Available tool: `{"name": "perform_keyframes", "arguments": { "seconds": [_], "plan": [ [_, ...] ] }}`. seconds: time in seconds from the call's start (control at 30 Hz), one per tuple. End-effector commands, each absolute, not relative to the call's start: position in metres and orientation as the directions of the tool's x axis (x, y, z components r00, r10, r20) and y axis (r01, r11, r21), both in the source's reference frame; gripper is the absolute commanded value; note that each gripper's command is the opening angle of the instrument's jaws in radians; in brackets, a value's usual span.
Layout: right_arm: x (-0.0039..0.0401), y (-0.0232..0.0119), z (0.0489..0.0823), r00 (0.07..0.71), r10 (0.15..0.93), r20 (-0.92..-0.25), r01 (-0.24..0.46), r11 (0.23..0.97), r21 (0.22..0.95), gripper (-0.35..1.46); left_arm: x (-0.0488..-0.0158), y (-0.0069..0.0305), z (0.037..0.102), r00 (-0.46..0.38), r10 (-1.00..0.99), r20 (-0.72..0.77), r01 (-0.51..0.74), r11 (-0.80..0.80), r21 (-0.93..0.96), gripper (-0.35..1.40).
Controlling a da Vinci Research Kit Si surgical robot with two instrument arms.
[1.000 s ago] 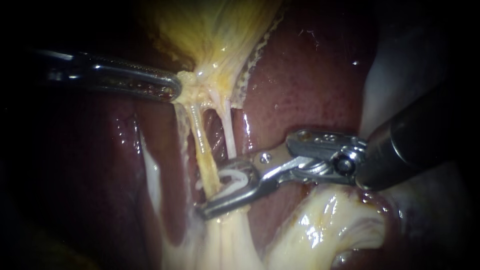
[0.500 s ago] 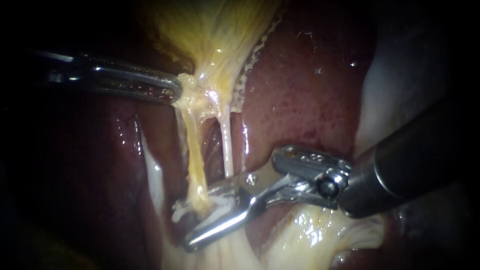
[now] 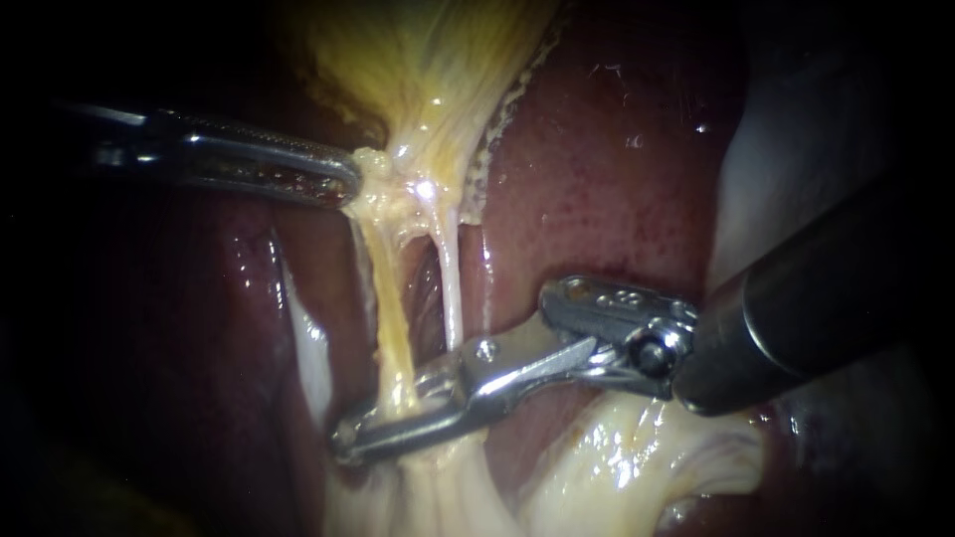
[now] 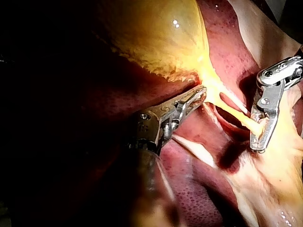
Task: Clipping first clip left tube
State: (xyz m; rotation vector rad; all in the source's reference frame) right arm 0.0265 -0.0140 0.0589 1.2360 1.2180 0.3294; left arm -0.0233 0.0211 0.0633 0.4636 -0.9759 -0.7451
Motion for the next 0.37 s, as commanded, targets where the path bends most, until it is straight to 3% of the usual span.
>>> {"name": "perform_keyframes", "arguments": {
  "seconds": [0.03,0.37],
  "plan": [
    [0.0265,-0.0142,0.059,0.393,0.757,-0.522,0.392,0.376,0.84,-0.35,-0.0233,0.0211,0.0633,0.348,-0.744,0.57,0.353,0.667,0.656,-0.35],
    [0.0265,-0.0142,0.0593,0.395,0.755,-0.523,0.39,0.378,0.84,-0.35,-0.0233,0.0211,0.0633,0.348,-0.745,0.57,0.353,0.667,0.656,-0.35]
  ]
}}
